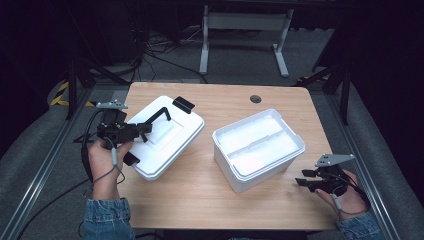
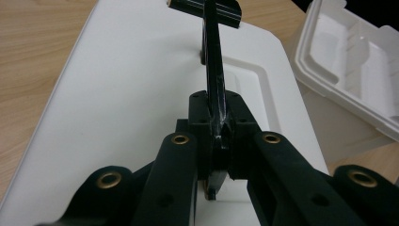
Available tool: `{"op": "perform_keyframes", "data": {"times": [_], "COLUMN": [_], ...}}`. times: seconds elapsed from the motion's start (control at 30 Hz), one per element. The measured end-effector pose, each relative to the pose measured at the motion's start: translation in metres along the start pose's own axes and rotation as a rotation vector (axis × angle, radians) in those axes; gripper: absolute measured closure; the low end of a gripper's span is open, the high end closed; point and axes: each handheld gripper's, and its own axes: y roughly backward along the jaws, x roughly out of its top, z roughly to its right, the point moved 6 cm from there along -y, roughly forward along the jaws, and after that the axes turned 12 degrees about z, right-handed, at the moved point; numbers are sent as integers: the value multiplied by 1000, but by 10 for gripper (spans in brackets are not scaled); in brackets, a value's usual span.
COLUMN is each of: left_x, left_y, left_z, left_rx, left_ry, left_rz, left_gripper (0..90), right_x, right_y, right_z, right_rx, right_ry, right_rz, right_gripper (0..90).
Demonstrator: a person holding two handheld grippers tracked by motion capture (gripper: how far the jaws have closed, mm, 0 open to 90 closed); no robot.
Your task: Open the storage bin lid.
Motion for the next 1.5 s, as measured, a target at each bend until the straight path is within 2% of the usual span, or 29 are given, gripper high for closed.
{"op": "perform_keyframes", "data": {"times": [0.17, 0.37, 0.47, 0.6, 1.0, 1.13, 1.5], "left_x": [-8, -18, -25, -31, -44, -48, -56], "left_y": [-6, -20, -27, -34, -46, -48, -53], "left_z": [-10, -20, -26, -31, -44, -47, -55], "left_rx": [10, -36, -13, -10, 0, -3, 8], "left_ry": [20, 42, 36, 40, 64, 85, 91], "left_rz": [-13, -12, -47, -59, -80, -80, -101], "left_gripper": [842, 841, 842, 841, 841, 841, 840], "right_x": [0, 0, -1, -1, -2, -2, -3], "right_y": [0, 0, -1, -1, -3, -3, -3], "right_z": [0, 0, 0, 0, -1, -1, -1], "right_rx": [0, 4, 4, 4, 7, 9, 10], "right_ry": [-2, -2, -3, -3, 0, 0, 0], "right_rz": [1, -1, -4, -4, -11, -10, -12], "right_gripper": [554, 554, 554, 554, 554, 553, 551]}}
